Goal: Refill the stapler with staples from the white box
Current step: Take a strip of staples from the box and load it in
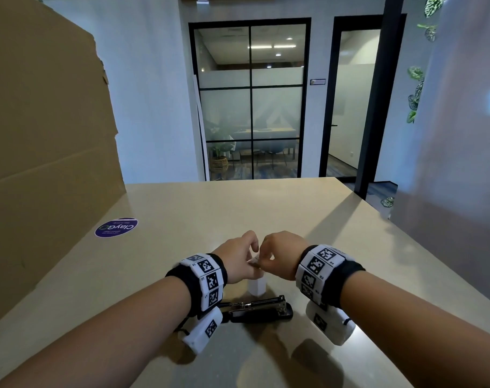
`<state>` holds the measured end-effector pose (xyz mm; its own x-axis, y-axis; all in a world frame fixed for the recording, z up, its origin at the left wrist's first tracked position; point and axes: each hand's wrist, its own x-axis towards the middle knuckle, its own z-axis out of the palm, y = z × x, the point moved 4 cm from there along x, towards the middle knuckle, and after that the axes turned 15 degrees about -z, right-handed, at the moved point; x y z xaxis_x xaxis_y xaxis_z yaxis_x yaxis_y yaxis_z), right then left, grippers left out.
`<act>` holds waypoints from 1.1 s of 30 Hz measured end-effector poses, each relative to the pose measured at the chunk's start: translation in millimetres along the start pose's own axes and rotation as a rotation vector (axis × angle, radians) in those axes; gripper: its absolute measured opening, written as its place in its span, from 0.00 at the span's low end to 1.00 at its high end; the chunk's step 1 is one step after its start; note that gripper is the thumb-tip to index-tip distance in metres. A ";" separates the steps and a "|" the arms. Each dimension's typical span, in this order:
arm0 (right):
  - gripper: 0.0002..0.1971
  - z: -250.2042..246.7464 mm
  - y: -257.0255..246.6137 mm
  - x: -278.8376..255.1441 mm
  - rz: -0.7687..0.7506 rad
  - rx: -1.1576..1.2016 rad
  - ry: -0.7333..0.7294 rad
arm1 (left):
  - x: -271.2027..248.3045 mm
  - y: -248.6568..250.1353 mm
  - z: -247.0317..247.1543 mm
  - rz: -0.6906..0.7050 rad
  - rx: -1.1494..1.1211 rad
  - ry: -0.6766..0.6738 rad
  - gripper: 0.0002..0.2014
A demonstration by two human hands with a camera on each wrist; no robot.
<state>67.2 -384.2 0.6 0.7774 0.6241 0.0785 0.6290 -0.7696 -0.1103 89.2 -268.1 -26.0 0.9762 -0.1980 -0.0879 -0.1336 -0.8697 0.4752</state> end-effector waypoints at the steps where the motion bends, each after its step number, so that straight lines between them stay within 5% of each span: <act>1: 0.18 0.5 1.3 0.4 0.015 0.010 0.006 | -0.3 1.0 0.7 0.021 0.016 0.014 0.19; 10: 0.11 5.7 6.7 1.1 -0.001 0.169 0.091 | -4.2 -9.5 -4.0 0.039 -0.061 -0.135 0.14; 19: 0.07 5.9 5.4 -0.3 -0.023 0.239 0.136 | 0.4 -10.9 -7.8 0.026 -0.084 -0.138 0.14; 26: 0.13 9.5 8.1 -0.7 0.056 0.361 0.180 | -4.6 -9.9 -8.9 0.044 0.021 -0.179 0.14; 33: 0.09 9.2 4.7 1.0 0.021 0.264 0.094 | -5.9 -9.8 -17.5 0.075 0.089 0.000 0.13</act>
<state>70.8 -385.9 -9.0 0.7953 0.5835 0.1642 0.5985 -0.7127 -0.3659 87.7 -250.5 -14.8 0.9630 -0.2637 -0.0552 -0.2206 -0.8894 0.4004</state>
